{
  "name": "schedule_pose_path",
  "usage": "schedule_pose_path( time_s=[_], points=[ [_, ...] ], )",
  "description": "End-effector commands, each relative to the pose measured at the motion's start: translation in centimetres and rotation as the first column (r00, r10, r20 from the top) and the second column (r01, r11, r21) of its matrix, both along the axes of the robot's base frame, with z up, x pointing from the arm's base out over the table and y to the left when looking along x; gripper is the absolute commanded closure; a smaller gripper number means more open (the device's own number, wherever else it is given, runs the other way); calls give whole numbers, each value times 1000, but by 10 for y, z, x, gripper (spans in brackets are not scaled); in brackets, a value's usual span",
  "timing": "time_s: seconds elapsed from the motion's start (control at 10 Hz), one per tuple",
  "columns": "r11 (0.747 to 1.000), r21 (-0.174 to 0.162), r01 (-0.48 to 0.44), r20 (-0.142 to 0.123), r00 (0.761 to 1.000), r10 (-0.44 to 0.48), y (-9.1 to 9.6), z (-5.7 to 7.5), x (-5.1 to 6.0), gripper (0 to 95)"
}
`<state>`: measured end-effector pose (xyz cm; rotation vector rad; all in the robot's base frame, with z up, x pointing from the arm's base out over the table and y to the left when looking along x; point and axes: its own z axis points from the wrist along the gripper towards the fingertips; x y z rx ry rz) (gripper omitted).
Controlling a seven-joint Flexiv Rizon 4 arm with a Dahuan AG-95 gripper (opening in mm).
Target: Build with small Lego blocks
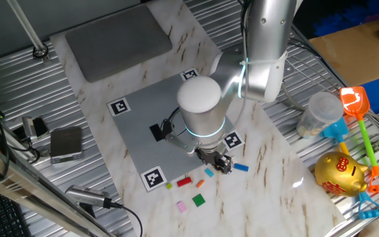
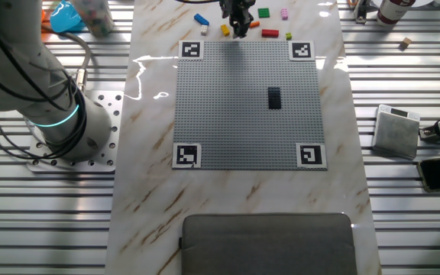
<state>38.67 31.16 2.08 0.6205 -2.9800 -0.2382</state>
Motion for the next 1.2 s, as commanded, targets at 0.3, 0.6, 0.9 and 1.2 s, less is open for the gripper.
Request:
schedule_pose_path(
  time_s=[0.3,0.6,0.9,1.2],
  points=[
    [999,-25,39,7,999,-39,0,-4,-6,380],
    [1000,-22,17,12,1000,-17,1,-6,-9,380],
    [1000,-27,-1,13,1000,1,5,-9,-15,380],
    [999,-40,-15,16,1000,15,8,-11,-19,570]
  ],
)
